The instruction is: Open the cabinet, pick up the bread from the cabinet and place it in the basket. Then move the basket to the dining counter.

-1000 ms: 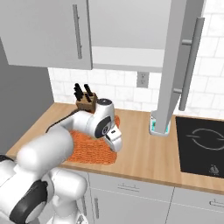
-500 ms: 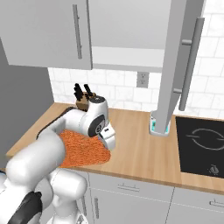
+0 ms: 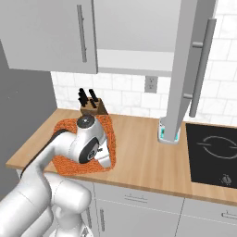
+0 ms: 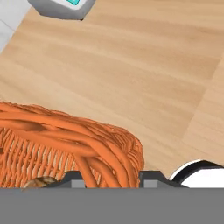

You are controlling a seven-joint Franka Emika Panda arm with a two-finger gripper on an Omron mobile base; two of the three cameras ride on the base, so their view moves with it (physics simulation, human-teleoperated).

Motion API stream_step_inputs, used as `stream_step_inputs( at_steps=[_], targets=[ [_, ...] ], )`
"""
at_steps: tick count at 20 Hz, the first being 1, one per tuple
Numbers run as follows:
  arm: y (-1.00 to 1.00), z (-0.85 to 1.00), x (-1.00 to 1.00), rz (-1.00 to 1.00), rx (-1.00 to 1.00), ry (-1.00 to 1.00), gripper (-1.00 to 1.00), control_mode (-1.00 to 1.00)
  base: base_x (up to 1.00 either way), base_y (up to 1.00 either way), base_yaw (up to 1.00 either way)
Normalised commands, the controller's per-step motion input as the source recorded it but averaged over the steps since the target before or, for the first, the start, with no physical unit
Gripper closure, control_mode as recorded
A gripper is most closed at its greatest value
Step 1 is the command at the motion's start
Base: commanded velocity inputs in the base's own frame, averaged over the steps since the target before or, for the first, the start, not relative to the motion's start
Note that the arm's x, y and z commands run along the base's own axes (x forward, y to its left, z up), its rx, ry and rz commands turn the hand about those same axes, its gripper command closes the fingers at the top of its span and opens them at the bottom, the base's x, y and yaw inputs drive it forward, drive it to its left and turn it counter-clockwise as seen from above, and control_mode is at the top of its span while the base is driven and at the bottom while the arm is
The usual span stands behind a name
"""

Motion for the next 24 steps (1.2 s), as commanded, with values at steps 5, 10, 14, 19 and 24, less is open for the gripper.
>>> stream_step_inputs(
  at_steps=[5, 10, 14, 19, 24],
  targets=[
    [0.0, 0.62, -0.07, -0.18, 0.04, 0.02, 1.0, -1.0, 0.0, 0.0, 0.0],
    [-0.17, 0.91, -0.16, -0.03, 0.08, 0.04, 1.0, -1.0, 0.0, 0.0, 0.0],
    [0.0, 0.54, -0.51, 0.02, 0.13, 0.08, 1.0, -1.0, 0.0, 0.0, 0.0],
    [0.0, 0.41, -0.75, 0.02, 0.06, 0.04, 1.0, -1.0, 0.0, 0.0, 0.0],
    [0.0, 0.38, -0.7, 0.0, 0.0, -0.08, 1.0, -1.0, 0.0, 0.0, 0.0]
  ],
)
